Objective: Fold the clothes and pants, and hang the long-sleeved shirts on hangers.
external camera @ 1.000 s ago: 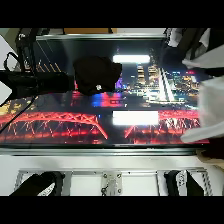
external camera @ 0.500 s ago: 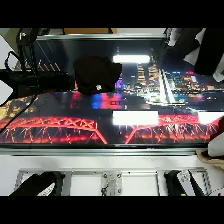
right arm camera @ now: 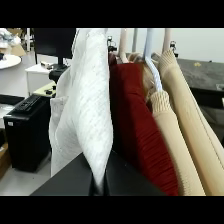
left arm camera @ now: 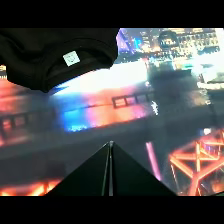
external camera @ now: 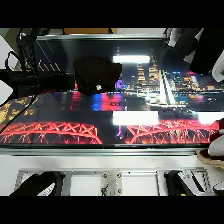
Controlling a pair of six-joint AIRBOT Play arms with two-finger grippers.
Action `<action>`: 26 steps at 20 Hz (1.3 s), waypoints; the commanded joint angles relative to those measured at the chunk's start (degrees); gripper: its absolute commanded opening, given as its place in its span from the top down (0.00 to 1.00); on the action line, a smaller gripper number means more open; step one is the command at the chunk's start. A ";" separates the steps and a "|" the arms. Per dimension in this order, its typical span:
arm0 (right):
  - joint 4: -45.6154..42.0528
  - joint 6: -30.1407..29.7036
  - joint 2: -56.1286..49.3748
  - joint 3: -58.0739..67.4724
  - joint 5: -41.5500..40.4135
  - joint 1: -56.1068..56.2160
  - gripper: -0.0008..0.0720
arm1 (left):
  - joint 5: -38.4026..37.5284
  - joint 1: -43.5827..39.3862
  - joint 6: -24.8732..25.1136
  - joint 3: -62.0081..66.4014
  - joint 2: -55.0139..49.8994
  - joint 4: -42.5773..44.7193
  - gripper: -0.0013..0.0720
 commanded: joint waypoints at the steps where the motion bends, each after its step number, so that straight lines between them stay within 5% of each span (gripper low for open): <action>1: -0.17 0.72 -0.87 0.07 1.97 -0.48 0.98 | -0.17 0.07 -0.04 0.07 0.00 -0.09 0.96; 11: 0.59 0.70 -1.40 0.07 4.39 -0.35 0.91 | -0.02 0.07 -0.04 0.07 -0.02 -0.02 0.96; 13: 2.34 0.72 -1.38 0.07 4.39 -0.35 0.35 | -0.02 0.07 -0.04 0.07 -0.02 -0.02 0.96; 14: 3.58 0.72 -1.20 0.07 4.39 -0.35 0.21 | -0.02 0.07 -0.04 0.07 -0.02 -0.02 0.96; 15: 5.49 0.72 -0.79 0.07 4.39 -0.35 0.17 | 0.02 0.07 -0.04 0.07 -0.02 0.00 0.96; 22: 29.70 -0.04 5.44 0.07 1.73 -0.31 0.18 | 0.02 0.07 -0.02 0.07 -0.02 0.02 0.96; 26: 55.08 -19.87 7.56 0.07 0.74 5.66 0.18 | 0.02 0.07 -0.02 0.07 -0.02 0.11 0.96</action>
